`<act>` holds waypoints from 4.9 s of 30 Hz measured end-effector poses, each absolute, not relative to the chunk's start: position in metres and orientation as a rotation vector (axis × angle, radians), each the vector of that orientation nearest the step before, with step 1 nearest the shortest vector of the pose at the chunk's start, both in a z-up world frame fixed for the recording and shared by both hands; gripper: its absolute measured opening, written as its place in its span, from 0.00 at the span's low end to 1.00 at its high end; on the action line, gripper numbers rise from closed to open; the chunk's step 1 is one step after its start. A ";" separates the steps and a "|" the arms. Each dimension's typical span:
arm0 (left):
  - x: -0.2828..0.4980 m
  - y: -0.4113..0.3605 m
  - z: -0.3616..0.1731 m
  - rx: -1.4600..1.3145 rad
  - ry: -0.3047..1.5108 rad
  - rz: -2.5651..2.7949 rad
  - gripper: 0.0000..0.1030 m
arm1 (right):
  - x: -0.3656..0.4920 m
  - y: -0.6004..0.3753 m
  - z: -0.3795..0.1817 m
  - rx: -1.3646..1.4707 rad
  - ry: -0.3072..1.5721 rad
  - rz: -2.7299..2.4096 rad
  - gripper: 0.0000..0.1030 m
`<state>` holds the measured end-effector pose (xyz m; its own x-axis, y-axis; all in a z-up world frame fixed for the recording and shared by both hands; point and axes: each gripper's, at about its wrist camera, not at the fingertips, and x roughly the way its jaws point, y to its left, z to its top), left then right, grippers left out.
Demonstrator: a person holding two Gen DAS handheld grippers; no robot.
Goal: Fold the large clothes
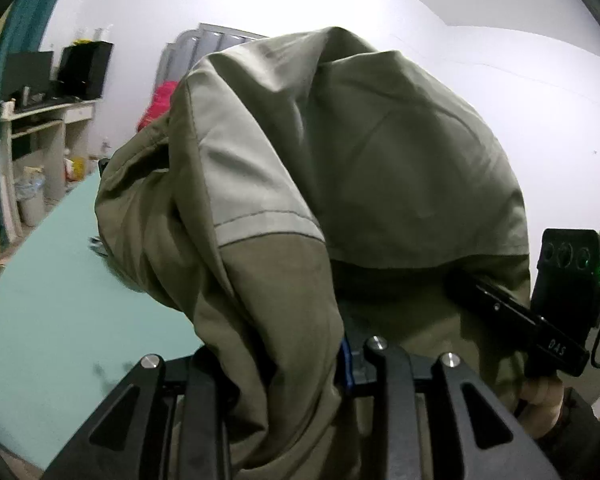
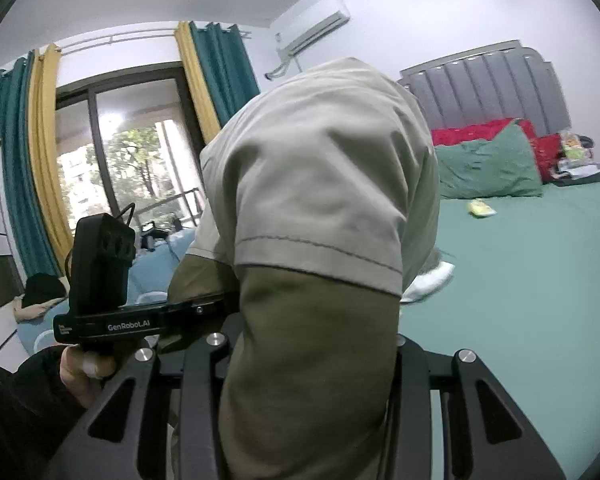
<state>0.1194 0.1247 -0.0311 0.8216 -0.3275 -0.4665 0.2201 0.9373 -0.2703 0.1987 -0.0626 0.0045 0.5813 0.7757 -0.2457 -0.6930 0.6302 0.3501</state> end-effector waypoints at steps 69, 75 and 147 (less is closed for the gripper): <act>0.086 0.323 -0.155 -0.316 0.820 0.273 0.76 | 0.254 0.107 -0.159 0.158 0.965 0.727 0.90; 0.079 0.284 -0.142 -0.306 0.811 0.230 0.76 | 0.233 0.063 -0.148 0.178 0.960 0.706 0.90; 0.006 0.054 0.047 -0.069 0.274 0.013 1.00 | 0.077 -0.157 0.094 0.047 0.352 0.332 1.00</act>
<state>0.0060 0.0544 0.0470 0.9627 0.0033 -0.2705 -0.0221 0.9976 -0.0663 0.0770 -0.1568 0.0939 0.8850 0.3275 -0.3310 -0.3114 0.9448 0.1023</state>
